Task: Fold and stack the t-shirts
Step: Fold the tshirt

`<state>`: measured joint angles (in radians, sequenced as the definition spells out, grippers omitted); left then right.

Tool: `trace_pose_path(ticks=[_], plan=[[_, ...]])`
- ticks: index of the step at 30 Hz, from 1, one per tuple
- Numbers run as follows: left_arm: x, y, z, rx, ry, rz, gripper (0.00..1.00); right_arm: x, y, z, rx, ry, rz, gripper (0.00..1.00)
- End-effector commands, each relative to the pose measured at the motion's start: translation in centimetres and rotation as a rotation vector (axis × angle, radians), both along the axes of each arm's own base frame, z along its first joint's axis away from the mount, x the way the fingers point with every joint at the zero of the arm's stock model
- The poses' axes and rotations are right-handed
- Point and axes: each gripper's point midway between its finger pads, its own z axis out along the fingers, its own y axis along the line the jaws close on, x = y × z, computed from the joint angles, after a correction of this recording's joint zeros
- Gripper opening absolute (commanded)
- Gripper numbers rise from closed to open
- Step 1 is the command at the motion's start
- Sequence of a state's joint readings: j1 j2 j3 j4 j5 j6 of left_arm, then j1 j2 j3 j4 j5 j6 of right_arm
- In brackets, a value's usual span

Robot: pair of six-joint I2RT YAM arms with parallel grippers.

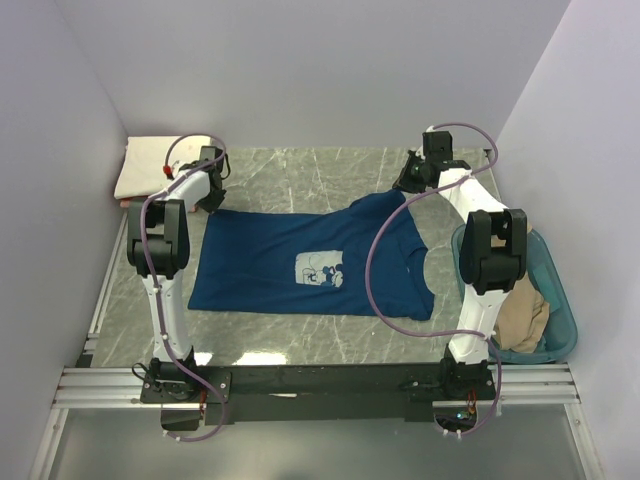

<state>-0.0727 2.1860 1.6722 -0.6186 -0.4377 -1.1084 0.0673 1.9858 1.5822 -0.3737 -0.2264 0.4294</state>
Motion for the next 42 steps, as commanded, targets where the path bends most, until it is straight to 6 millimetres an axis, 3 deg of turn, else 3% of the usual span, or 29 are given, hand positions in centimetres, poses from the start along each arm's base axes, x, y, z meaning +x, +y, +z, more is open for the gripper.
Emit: trace_pose_path(ticks=[1, 11, 25, 40, 41, 42], plan=[[0.7, -0.5, 1.6, -0.006, -0.022, -0.035, 0.01, 1.1, -0.8, 2.5, -0.002, -0.067, -0.02, 0.0], [1.4, -0.4, 6.9, -0.002, -0.141, -0.063, 0.01, 0.5, -1.4, 4.9, 0.002, -0.126, -0.045, 0.0], [-0.4, 0.4, 7.7, -0.013, -0.156, -0.059, 0.01, -1.9, -2.1, 5.6, -0.001, -0.129, -0.084, 0.0], [-4.9, 1.9, 8.6, -0.036, -0.187, -0.035, 0.01, -9.4, -3.6, 4.1, -0.015, -0.072, -0.197, 0.0], [-5.5, 1.9, 8.7, -0.038, -0.191, -0.035, 0.01, -10.4, -3.7, 3.2, -0.02, -0.05, -0.199, 0.0], [-5.8, 1.9, 8.7, -0.039, -0.19, -0.031, 0.01, -10.9, -3.7, 3.9, -0.018, -0.068, -0.2, 0.0]])
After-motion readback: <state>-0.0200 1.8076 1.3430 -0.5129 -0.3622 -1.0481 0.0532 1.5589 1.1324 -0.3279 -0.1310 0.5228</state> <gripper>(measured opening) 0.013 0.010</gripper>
